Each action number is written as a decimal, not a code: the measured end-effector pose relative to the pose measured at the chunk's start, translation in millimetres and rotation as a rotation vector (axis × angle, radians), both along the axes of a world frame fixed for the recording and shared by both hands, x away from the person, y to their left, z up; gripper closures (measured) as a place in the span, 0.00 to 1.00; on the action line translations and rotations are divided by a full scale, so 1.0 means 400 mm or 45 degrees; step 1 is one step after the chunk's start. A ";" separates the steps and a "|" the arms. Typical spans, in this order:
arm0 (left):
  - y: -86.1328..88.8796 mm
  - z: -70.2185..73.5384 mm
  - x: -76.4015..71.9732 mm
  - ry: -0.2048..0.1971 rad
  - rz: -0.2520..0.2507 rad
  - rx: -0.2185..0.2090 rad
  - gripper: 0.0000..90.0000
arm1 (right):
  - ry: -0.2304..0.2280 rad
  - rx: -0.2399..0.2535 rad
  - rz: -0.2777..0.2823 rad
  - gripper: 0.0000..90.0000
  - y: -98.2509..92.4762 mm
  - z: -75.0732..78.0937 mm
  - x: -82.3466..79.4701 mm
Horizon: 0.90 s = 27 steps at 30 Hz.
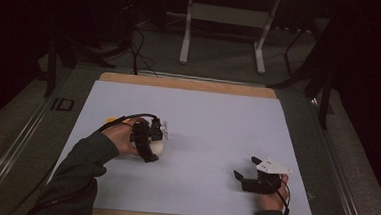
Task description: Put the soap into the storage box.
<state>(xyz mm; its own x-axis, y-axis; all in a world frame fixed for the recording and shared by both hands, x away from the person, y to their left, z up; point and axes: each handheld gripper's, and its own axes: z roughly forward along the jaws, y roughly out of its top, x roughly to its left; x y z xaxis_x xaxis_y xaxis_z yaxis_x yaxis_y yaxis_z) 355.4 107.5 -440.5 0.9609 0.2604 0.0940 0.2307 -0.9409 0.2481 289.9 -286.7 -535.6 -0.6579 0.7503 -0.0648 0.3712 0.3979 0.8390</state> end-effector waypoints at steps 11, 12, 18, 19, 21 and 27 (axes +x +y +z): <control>0.033 0.004 0.020 0.001 0.058 -0.011 0.27 | 0.002 -0.004 0.000 0.15 0.000 0.000 0.000; 0.037 0.004 0.022 0.000 0.065 -0.015 0.27 | 0.002 -0.004 0.000 0.15 0.000 0.000 0.000; 0.050 0.002 0.031 -0.003 0.090 -0.011 0.28 | 0.002 -0.004 0.000 0.15 0.001 0.000 0.000; 0.053 0.003 0.033 -0.004 0.096 -0.008 0.28 | 0.003 -0.004 0.000 0.15 0.001 0.000 0.000; 0.060 0.004 0.037 -0.002 0.110 -0.005 0.28 | 0.003 -0.004 0.000 0.15 0.001 0.000 0.000; 0.085 0.002 0.050 -0.006 0.149 0.017 0.27 | 0.003 -0.004 0.000 0.15 0.001 0.000 0.000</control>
<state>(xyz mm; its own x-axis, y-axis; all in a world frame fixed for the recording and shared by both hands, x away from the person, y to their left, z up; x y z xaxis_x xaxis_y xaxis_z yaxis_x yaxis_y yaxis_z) 375.5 141.7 -439.8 0.9236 0.3693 0.1026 0.3379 -0.9109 0.2368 289.9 -286.5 -535.7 -0.6579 0.7502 -0.0655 0.3733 0.4004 0.8368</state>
